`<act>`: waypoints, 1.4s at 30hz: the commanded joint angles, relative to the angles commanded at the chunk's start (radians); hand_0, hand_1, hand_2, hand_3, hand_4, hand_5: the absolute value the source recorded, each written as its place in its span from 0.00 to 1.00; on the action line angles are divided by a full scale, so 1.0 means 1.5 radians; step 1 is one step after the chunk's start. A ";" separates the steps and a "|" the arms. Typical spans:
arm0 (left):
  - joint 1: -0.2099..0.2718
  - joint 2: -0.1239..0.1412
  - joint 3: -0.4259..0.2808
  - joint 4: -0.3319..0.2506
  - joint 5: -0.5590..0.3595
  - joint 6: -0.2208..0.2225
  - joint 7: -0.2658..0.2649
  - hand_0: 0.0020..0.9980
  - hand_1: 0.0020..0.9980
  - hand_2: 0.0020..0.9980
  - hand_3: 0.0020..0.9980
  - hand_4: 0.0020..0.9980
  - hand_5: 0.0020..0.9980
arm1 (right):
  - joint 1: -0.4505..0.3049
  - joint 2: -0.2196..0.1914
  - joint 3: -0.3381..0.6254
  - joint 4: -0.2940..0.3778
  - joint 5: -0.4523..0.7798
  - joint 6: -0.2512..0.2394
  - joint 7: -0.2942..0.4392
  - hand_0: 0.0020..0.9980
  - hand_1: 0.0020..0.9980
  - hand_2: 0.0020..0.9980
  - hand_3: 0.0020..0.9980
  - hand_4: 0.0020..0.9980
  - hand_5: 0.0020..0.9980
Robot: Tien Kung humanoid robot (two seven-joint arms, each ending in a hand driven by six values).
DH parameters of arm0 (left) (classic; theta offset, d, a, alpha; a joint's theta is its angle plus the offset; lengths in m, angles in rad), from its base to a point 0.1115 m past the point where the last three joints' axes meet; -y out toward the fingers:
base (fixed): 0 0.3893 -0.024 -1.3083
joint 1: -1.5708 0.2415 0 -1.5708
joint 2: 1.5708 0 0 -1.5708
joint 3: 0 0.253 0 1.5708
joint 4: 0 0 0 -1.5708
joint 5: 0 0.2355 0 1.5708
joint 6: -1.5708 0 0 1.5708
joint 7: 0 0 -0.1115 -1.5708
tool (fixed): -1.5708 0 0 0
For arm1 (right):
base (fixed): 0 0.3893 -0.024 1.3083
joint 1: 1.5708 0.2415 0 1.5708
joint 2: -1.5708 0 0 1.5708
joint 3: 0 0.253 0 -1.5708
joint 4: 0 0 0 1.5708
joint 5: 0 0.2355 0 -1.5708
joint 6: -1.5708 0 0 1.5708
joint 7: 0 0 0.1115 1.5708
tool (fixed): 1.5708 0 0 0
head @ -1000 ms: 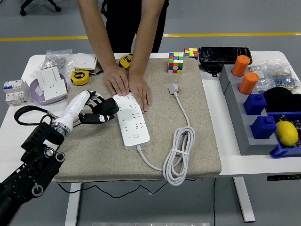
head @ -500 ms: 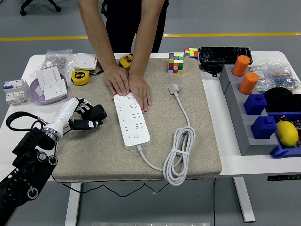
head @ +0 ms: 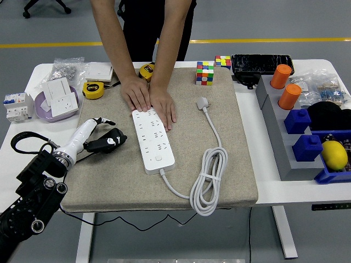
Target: Pick up the plug,place it near the board,insert it into the board,press the button
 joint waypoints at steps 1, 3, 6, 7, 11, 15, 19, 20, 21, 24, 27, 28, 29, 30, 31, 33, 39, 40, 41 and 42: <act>0.000 0.000 -0.001 -0.001 -0.003 0.001 -0.001 1.00 1.00 1.00 0.91 1.00 0.76 | 0.000 0.000 0.000 0.000 0.000 0.000 0.000 0.89 0.73 0.72 0.73 1.00 0.69; 0.005 0.000 -0.004 -0.013 -0.041 0.019 -0.017 1.00 1.00 1.00 0.96 1.00 1.00 | 0.000 0.000 -0.002 0.000 0.002 0.000 0.000 0.89 0.73 0.72 0.73 1.00 0.69; 0.013 -0.005 -0.006 -0.028 -0.106 0.059 -0.046 1.00 1.00 1.00 0.96 1.00 1.00 | 0.000 0.000 -0.002 0.000 0.001 0.000 0.000 0.89 0.73 0.72 0.73 1.00 0.69; 0.019 -0.010 -0.007 -0.039 -0.140 0.079 -0.061 1.00 1.00 1.00 0.96 1.00 1.00 | -0.001 0.000 -0.003 0.000 0.002 0.000 0.000 0.89 0.73 0.72 0.73 1.00 0.69; 0.042 -0.027 -0.007 -0.086 -0.241 0.097 -0.076 1.00 1.00 0.99 0.95 1.00 1.00 | 0.000 0.001 -0.004 0.000 0.002 0.000 0.001 0.88 0.73 0.72 0.73 1.00 0.69; 0.071 -0.037 0.000 -0.140 -0.353 0.063 -0.064 0.99 1.00 0.99 0.95 1.00 1.00 | 0.001 0.001 -0.002 0.000 0.003 0.000 0.001 0.88 0.73 0.72 0.73 1.00 0.69; 0.098 -0.046 -0.003 -0.186 -0.466 0.038 -0.063 0.99 1.00 0.99 0.95 1.00 1.00 | 0.000 0.002 0.001 0.000 0.002 0.000 0.001 0.88 0.73 0.72 0.73 1.00 0.69; 0.105 -0.049 -0.006 -0.198 -0.492 0.033 -0.065 0.99 1.00 0.99 0.95 1.00 1.00 | 0.000 0.002 0.002 0.000 0.001 0.000 0.001 0.88 0.73 0.72 0.73 1.00 0.69; 0.113 -0.051 -0.010 -0.210 -0.522 0.028 -0.067 0.92 0.98 0.94 0.94 1.00 1.00 | -0.001 0.002 0.004 0.000 0.000 0.000 0.001 0.88 0.73 0.72 0.73 1.00 0.69; 0.128 -0.054 -0.020 -0.232 -0.605 0.022 -0.071 0.92 0.98 0.94 0.94 1.00 1.00 | -0.001 0.002 0.005 0.000 -0.001 0.000 0.001 0.88 0.73 0.72 0.73 1.00 0.69; 0.138 -0.056 -0.026 -0.244 -0.690 0.019 -0.074 0.89 0.92 0.89 0.92 1.00 1.00 | 0.000 0.003 0.006 0.000 -0.001 0.000 0.002 0.88 0.73 0.72 0.73 1.00 0.68; 0.142 -0.057 -0.029 -0.249 -0.716 0.019 -0.075 0.89 0.92 0.89 0.92 1.00 1.00 | 0.000 0.003 0.005 0.000 0.000 0.000 0.002 0.88 0.73 0.72 0.73 1.00 0.68; 0.144 -0.058 -0.031 -0.251 -0.747 0.018 -0.076 0.89 0.92 0.89 0.92 1.00 1.00 | 0.001 0.003 0.005 0.000 0.001 0.000 0.003 0.88 0.73 0.72 0.73 1.00 0.68; 0.147 -0.058 -0.032 -0.254 -0.773 0.016 -0.077 0.89 0.92 0.89 0.92 1.00 1.00 | 0.001 0.003 0.004 0.000 0.001 0.001 0.003 0.88 0.73 0.72 0.73 1.00 0.68; 0.149 -0.059 -0.032 -0.255 -0.800 0.011 -0.078 0.89 0.92 0.89 0.92 1.00 1.00 | 0.001 0.003 0.004 0.000 0.001 0.001 0.003 0.88 0.73 0.72 0.73 1.00 0.68; 0.151 -0.061 -0.037 -0.255 -0.836 0.004 -0.075 0.85 0.87 0.84 0.87 1.00 1.00 | 0.002 0.003 0.005 0.000 0.000 0.001 0.002 0.88 0.73 0.72 0.73 1.00 0.69; 0.158 -0.068 -0.057 -0.239 -0.829 -0.002 -0.065 0.84 0.87 0.84 0.84 1.00 1.00 | 0.004 0.004 0.005 0.000 -0.002 0.001 0.003 0.88 0.73 0.72 0.73 1.00 0.69; 0.159 -0.068 -0.058 -0.238 -0.827 -0.002 -0.064 0.84 0.87 0.84 0.84 1.00 1.00 | 0.004 0.004 0.005 0.000 -0.003 0.001 0.003 0.88 0.73 0.72 0.73 1.00 0.69; 0.160 -0.067 -0.061 -0.235 -0.821 0.000 -0.062 0.84 0.87 0.84 0.84 1.00 1.00 | 0.004 0.004 0.005 0.000 -0.004 0.002 0.002 0.88 0.73 0.72 0.73 1.00 0.69; 0.161 -0.067 -0.062 -0.234 -0.819 0.000 -0.061 0.84 0.87 0.84 0.84 1.00 1.00 | 0.004 0.004 0.005 0.000 -0.005 0.002 0.002 0.88 0.73 0.72 0.73 1.00 0.69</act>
